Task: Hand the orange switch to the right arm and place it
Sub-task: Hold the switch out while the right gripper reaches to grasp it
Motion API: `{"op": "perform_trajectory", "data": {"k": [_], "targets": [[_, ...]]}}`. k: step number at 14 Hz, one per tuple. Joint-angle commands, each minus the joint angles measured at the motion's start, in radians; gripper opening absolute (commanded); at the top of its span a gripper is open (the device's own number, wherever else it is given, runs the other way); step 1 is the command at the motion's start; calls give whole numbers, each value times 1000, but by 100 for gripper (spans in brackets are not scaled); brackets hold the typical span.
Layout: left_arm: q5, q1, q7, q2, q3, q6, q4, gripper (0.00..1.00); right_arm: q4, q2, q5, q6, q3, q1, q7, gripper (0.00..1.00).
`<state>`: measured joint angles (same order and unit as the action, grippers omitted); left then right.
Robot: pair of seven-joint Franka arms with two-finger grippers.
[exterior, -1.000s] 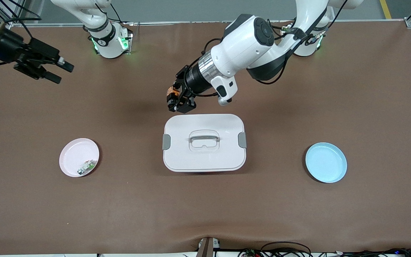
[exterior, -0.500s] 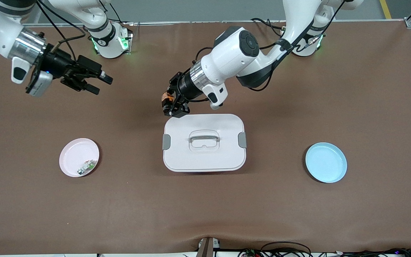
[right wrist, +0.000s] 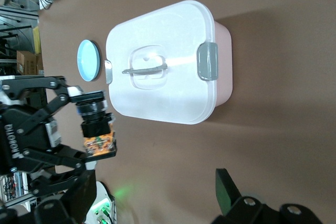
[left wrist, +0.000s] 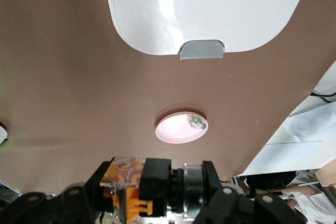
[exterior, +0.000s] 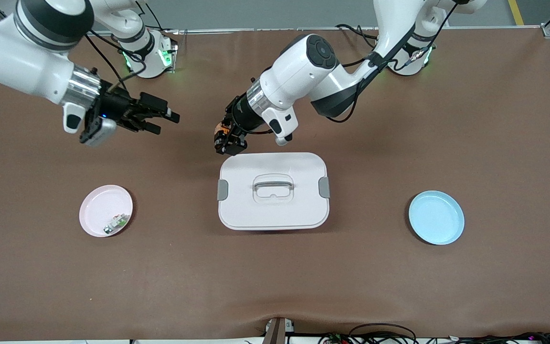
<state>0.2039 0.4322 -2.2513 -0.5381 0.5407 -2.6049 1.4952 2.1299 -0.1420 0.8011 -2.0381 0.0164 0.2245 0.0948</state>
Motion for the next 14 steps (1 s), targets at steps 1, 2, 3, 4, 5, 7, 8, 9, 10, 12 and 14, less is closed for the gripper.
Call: {"op": "perform_trajectory", "data": {"k": [1,2,3,4,5,7,8,9,10,12,14], "targets": [[-29,17,-37,-2,-11,-20,-13,28,-39,56,17,-28,-10,38,13,100],[-29,17,-37,-2,-11,-20,-12,28,-39,67,24,-46,-10,55,7,100],[-29,17,-37,-2,-11,-20,-13,28,-42,77,32,-60,-10,64,-3,100],[-29,17,-37,-2,-11,-20,-12,28,-47,85,49,-70,-10,72,-3,100],[-29,17,-37,-2,-11,-20,-13,28,-56,93,67,-76,-10,85,-10,100],[-29,19,-37,-2,-11,-20,-13,28,-83,105,76,-77,-10,99,-49,100],[-29,20,-37,0,-11,-20,-12,28,-96,107,78,-79,-10,111,-70,100],[-27,20,-37,0,-11,-20,-12,28,-108,117,78,-88,-10,121,-72,100],[-29,20,-37,0,-11,-20,-12,28,-111,131,81,-109,-10,128,-73,100],[-27,20,-39,0,-11,-20,-12,28,-116,153,87,-160,-10,160,-81,100],[-27,19,-39,1,-11,-18,-10,28,-120,171,102,-182,-10,183,-92,100]]}}
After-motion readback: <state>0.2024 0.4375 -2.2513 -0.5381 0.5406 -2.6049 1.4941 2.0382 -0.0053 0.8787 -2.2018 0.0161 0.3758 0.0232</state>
